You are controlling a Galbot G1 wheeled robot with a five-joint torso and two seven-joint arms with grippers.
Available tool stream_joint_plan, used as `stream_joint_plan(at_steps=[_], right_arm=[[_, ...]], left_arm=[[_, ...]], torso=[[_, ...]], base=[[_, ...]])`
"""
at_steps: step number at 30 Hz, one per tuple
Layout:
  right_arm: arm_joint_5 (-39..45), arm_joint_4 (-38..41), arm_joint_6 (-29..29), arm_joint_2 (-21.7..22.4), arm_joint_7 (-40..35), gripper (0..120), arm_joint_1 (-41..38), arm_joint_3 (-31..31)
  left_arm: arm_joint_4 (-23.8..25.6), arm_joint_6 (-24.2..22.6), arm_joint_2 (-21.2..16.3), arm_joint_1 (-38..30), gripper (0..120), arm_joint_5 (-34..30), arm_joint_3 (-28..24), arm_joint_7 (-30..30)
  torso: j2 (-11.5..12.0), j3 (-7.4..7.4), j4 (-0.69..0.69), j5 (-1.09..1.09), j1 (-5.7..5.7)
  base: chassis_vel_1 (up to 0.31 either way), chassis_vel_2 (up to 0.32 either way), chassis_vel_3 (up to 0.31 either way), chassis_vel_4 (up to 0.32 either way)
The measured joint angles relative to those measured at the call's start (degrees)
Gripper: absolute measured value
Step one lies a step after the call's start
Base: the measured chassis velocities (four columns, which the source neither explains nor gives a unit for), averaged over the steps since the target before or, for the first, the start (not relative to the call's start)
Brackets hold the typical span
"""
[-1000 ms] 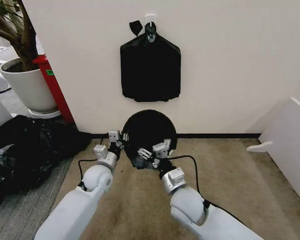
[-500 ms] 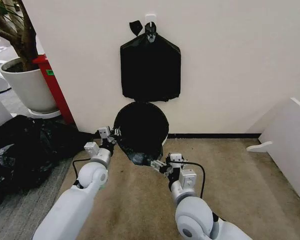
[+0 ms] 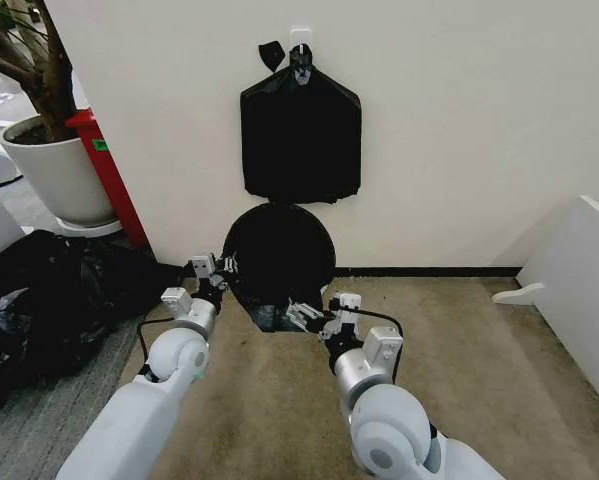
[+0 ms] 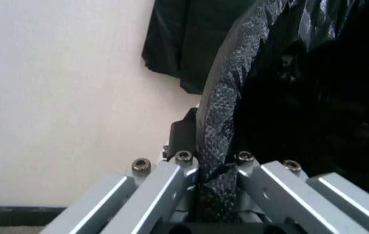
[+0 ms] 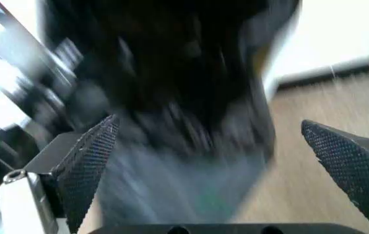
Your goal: Place the garbage bag over the trash bin.
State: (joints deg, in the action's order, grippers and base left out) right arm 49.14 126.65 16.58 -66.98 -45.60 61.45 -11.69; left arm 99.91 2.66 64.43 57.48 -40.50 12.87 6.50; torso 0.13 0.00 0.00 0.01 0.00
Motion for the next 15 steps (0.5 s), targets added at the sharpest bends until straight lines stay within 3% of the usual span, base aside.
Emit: stream_joint_plan(at_steps=[7,15], right_arm=[[6.6,-3.9,5.1,-1.2,-5.7,100,-0.5,-1.5],[5.4,-6.8,6.9,-1.1,-5.6,100,-1.3,-2.3]], left_arm=[[1.1,0.0,0.1,-0.1,1,0.2,-0.4,0.0],[2.0,0.0,-0.1,0.2,1,0.2,-0.3,-0.1]], torso=[[0.0,0.0,0.0,0.01,0.0],[0.0,0.0,0.0,0.01,0.0]], base=[[0.0,0.0,0.0,0.0],[0.0,0.0,0.0,0.0]])
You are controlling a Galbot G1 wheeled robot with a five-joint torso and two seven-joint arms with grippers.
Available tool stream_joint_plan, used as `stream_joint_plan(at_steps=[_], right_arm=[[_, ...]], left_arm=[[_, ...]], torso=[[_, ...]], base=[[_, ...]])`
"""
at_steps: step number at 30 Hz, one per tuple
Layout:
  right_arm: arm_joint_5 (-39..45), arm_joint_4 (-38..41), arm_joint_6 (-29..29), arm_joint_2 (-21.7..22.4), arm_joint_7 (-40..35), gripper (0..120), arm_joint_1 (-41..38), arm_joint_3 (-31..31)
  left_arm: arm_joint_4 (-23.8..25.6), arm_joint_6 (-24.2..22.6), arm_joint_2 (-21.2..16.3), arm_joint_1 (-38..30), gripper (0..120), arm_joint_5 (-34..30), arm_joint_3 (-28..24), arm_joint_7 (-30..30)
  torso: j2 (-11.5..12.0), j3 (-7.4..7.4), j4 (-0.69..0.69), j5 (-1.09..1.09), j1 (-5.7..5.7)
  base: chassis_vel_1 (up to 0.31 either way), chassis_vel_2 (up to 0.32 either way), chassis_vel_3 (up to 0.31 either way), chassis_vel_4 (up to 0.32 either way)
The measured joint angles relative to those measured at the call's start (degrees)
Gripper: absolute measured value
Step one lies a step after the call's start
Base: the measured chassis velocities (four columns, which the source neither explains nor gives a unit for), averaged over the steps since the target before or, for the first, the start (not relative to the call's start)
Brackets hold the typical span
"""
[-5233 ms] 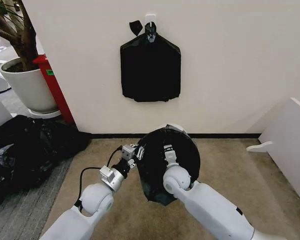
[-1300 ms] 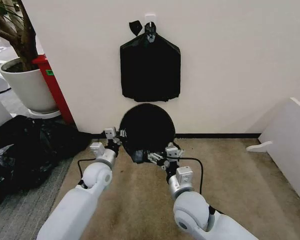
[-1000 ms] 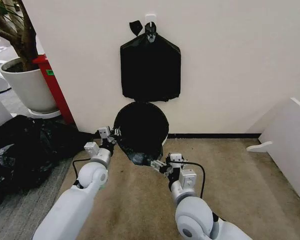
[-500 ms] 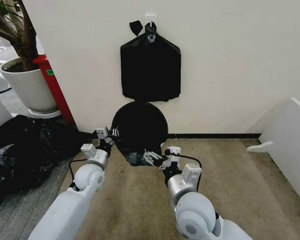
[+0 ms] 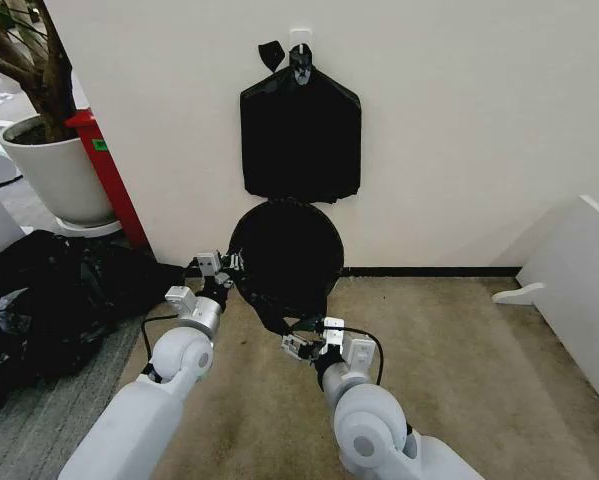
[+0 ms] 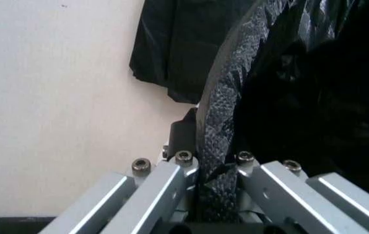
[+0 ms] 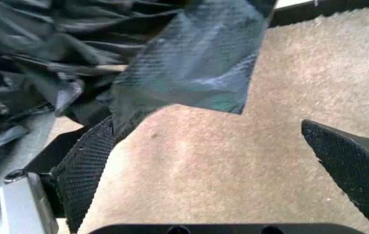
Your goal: Place the garbage bag over the trash bin.
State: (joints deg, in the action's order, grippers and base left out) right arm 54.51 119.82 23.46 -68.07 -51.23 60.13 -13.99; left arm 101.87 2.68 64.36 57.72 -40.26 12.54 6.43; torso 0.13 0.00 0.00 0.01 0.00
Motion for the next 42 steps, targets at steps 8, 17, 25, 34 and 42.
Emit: stream_joint_plan(at_steps=[8,17,25,34,42], right_arm=[[-3.8,-3.7,-0.5,-0.3,1.7,100,-0.8,1.1],[-5.9,-9.8,-4.3,-1.3,3.2,100,-1.2,4.4],[-7.7,-14.0,-6.8,-1.8,4.5,100,-1.8,7.3],[-16.7,-13.8,-8.9,1.1,6.7,100,0.7,7.8],[-28.9,-14.9,-15.9,4.3,13.1,100,3.1,7.5]], left_arm=[[1.2,0.0,-0.1,0.4,1,-0.1,0.1,0.0],[2.1,-0.1,-0.2,0.8,1,-0.2,0.2,-0.3],[2.9,-0.3,0.0,1.4,1,-0.2,0.2,-0.7],[2.8,-0.3,-0.4,1.9,1,-0.2,1.2,-0.9],[3.2,-0.3,-1.4,2.6,1,-0.5,2.6,-1.0]], torso=[[0.0,0.0,0.0,0.0,0.0],[0.0,0.0,0.0,0.0,0.0],[0.0,0.0,0.0,0.0,0.0],[0.0,0.0,0.0,0.0,0.0],[0.0,0.0,0.0,0.0,0.0]], base=[[0.0,0.0,0.0,0.0],[0.0,0.0,0.0,0.0],[0.0,0.0,0.0,0.0],[0.0,0.0,0.0,0.0],[0.0,0.0,0.0,0.0]])
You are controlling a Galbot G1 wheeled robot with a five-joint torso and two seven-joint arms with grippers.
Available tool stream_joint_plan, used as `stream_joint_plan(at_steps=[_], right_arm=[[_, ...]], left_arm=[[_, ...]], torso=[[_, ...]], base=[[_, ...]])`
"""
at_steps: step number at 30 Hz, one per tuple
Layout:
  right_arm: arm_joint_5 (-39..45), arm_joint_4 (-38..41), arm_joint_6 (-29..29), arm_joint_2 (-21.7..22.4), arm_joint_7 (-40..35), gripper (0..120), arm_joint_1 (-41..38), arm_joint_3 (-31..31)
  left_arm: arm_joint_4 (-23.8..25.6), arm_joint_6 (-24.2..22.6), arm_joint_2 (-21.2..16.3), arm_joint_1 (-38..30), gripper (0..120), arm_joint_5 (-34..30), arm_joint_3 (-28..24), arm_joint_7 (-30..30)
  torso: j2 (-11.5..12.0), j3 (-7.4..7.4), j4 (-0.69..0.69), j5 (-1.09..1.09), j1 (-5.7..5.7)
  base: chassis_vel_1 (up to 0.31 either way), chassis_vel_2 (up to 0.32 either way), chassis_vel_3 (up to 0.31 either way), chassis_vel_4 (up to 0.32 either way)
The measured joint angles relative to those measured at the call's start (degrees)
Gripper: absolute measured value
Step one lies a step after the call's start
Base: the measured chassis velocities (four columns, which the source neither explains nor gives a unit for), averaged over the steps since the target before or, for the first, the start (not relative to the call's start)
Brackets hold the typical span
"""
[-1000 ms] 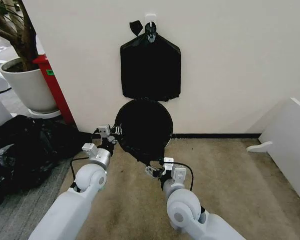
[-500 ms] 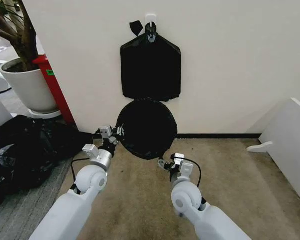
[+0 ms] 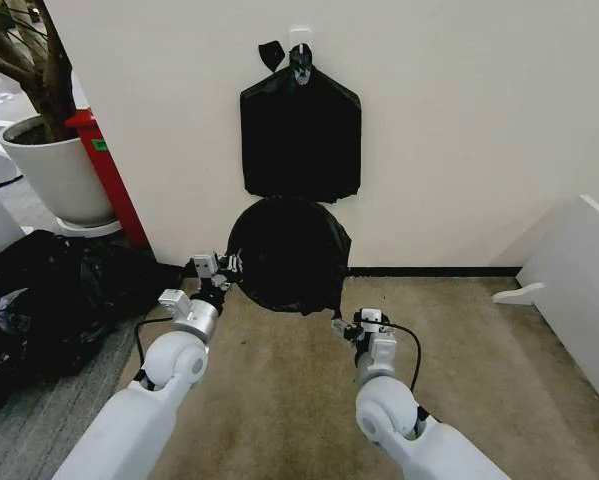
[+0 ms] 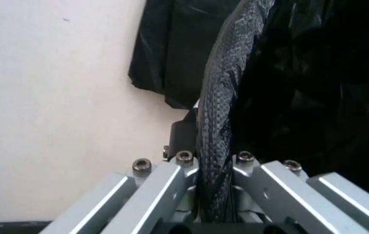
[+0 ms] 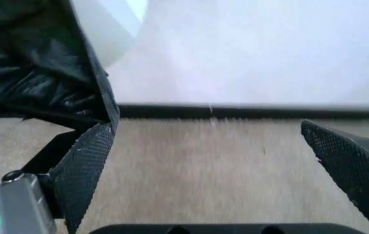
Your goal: Place the garbage bag over the trash bin.
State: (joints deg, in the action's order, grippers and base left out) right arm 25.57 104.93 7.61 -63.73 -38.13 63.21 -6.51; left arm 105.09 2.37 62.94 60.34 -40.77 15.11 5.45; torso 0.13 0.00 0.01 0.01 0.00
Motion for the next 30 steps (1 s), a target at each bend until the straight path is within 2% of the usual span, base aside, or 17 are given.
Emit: stream_joint_plan(at_steps=[1,2,4,5,9,11,12,15,17,21,23,25,26,27,28,30], right_arm=[[-1.8,-0.3,-2.9,0.7,2.3,100,0.5,-0.1],[-5.2,-1.0,-8.3,1.9,6.8,100,1.3,-0.1],[-9.2,-2.2,-13.9,3.1,11.5,100,2.0,0.0],[-9.2,-2.2,-13.9,3.1,11.5,100,2.0,0.0],[-18.4,-6.4,-26.2,4.7,22.7,100,3.1,1.2],[-24.7,-9.6,-35.0,4.9,30.3,100,3.6,3.0],[-24.7,-9.6,-35.0,4.9,30.3,100,3.6,3.0],[-26.4,-10.9,-41.9,5.0,36.7,100,4.6,4.4],[-25.3,-10.4,-43.5,4.8,38.9,100,5.1,5.6],[-24.3,-8.8,-43.2,3.9,37.7,100,5.4,7.8],[-24.0,-6.9,-41.2,3.1,33.4,100,5.5,8.8],[-22.6,-3.5,-38.9,2.0,27.5,100,5.2,10.0],[-22.5,-1.9,-38.4,1.4,26.2,100,5.2,10.8],[-22.5,-1.9,-38.4,1.4,26.2,100,5.2,10.8],[-22.5,-0.9,-38.2,1.0,25.6,100,5.2,11.3],[-23.0,1.3,-37.7,-0.1,25.0,100,5.5,12.4]], left_arm=[[0.0,0.0,-0.2,0.0,1,-0.1,0.2,0.0],[0.0,0.0,-0.4,0.1,1,-0.3,0.5,0.3],[0.0,-0.3,-0.6,0.2,1,-0.4,0.6,0.5],[0.0,-0.3,-0.6,0.2,1,-0.4,0.6,0.5],[0.0,-1.3,-0.5,0.3,1,-1.8,0.8,1.1],[0.0,-1.7,-0.6,0.4,1,-2.7,0.9,1.6],[0.0,-1.7,-0.6,0.4,1,-2.7,0.9,1.6],[0.0,-2.4,-1.0,0.5,1,-4.0,1.4,2.1],[-0.1,-3.1,-1.0,0.6,1,-4.8,1.5,2.8],[-0.4,-5.1,-1.0,0.6,1,-5.7,1.4,4.4],[-0.7,-7.9,-0.9,0.6,1,-6.1,0.8,6.5],[-0.9,-13.7,-0.5,1.2,1,-7.4,-0.5,10.5],[-0.9,-16.2,-0.3,1.4,1,-8.9,-1.0,12.2],[-0.9,-16.2,-0.3,1.4,1,-8.9,-1.0,12.2],[-0.9,-18.1,0.0,1.6,1,-10.5,-1.4,13.4],[-0.9,-23.2,1.1,1.8,1,-15.1,-2.1,16.2]], torso=[[0.0,0.0,0.0,0.01,0.0],[0.0,0.0,0.0,0.01,0.0],[0.0,0.0,0.0,0.01,0.0],[0.0,0.0,0.0,0.01,0.0],[0.0,0.0,0.0,0.01,0.0],[0.0,0.0,0.0,0.0,0.0],[0.0,0.0,0.0,0.0,0.0],[0.0,0.0,0.01,0.01,0.0],[0.0,0.0,0.0,0.01,0.0],[0.0,0.0,0.0,0.0,0.0],[0.0,0.0,0.0,0.01,0.0],[0.0,0.0,-0.01,0.0,0.0],[0.0,0.0,-0.01,0.0,0.0],[0.0,0.0,-0.01,0.0,0.0],[0.0,0.0,-0.02,0.0,0.0],[0.0,0.0,-0.01,0.0,0.0]], base=[[0.0,0.0,0.0,0.0],[0.0,0.0,0.0,0.0],[0.0,0.0,0.0,0.0],[0.0,0.0,0.0,0.0],[0.0,0.0,0.0,0.0],[0.0,0.0,0.0,0.0],[0.0,0.0,0.0,0.0],[0.0,0.0,0.0,0.0],[0.0,0.0,0.0,0.0],[0.0,0.0,0.0,0.0],[0.0,0.0,0.0,0.0],[0.0,0.0,0.0,0.0],[0.0,0.0,0.0,0.0],[0.0,0.0,0.0,0.0],[0.0,0.0,0.0,0.0],[0.0,0.0,0.0,0.0]])
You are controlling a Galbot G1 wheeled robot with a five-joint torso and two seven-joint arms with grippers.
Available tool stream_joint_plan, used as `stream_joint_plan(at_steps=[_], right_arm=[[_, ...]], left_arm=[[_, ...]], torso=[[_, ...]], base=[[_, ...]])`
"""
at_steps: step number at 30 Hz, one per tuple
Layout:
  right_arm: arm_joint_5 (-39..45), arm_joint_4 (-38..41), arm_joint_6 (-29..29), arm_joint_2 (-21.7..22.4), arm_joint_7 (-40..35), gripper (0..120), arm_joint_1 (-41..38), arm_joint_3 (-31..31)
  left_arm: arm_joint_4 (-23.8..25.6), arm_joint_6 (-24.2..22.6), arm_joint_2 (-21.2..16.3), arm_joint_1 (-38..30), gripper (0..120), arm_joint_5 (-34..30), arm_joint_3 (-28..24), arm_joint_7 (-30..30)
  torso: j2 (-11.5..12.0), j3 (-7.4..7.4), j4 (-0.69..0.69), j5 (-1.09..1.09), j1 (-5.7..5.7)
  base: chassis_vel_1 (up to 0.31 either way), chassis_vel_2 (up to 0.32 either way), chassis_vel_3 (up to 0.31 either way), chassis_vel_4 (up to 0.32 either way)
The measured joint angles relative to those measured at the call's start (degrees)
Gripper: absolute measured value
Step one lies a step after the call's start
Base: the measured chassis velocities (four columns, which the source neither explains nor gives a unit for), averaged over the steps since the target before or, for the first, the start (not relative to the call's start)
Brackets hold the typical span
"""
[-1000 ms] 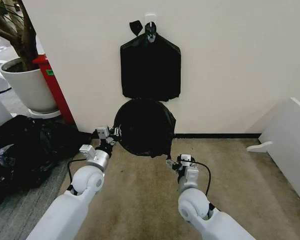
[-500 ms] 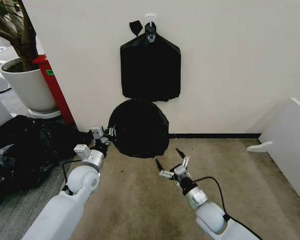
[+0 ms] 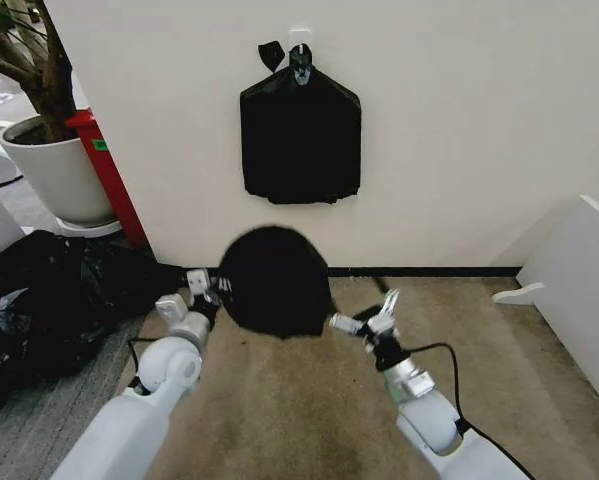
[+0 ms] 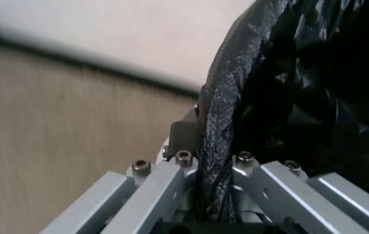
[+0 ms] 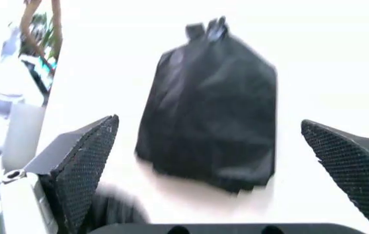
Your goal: Place the garbage bag over the trash bin.
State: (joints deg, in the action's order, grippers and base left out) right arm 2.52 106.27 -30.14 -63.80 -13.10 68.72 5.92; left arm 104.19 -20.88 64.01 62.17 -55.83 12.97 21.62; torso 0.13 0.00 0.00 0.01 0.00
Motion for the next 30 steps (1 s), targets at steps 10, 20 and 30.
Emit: stream_joint_plan(at_steps=[10,20,30], right_arm=[[-3.4,2.4,0.5,-2.9,-0.3,100,1.9,0.2],[-3.5,0.0,1.2,-3.5,-1.0,100,1.7,-1.8],[-3.8,-2.9,6.9,-4.4,-4.1,100,1.3,-5.5]], left_arm=[[-3.7,-7.4,5.4,-0.4,1,-5.1,-1.6,4.6],[-4.2,-5.4,6.1,-0.9,22,-3.4,-2.0,3.6],[-4.3,-5.3,6.1,-0.6,57,-3.3,-1.6,3.5]], torso=[[0.0,0.0,0.01,0.0,0.0],[0.0,0.0,0.01,0.0,0.0],[0.0,0.0,0.0,0.0,0.0]], base=[[0.0,0.0,0.0,0.0],[0.0,0.0,0.0,0.0],[0.0,0.0,0.0,0.0]])
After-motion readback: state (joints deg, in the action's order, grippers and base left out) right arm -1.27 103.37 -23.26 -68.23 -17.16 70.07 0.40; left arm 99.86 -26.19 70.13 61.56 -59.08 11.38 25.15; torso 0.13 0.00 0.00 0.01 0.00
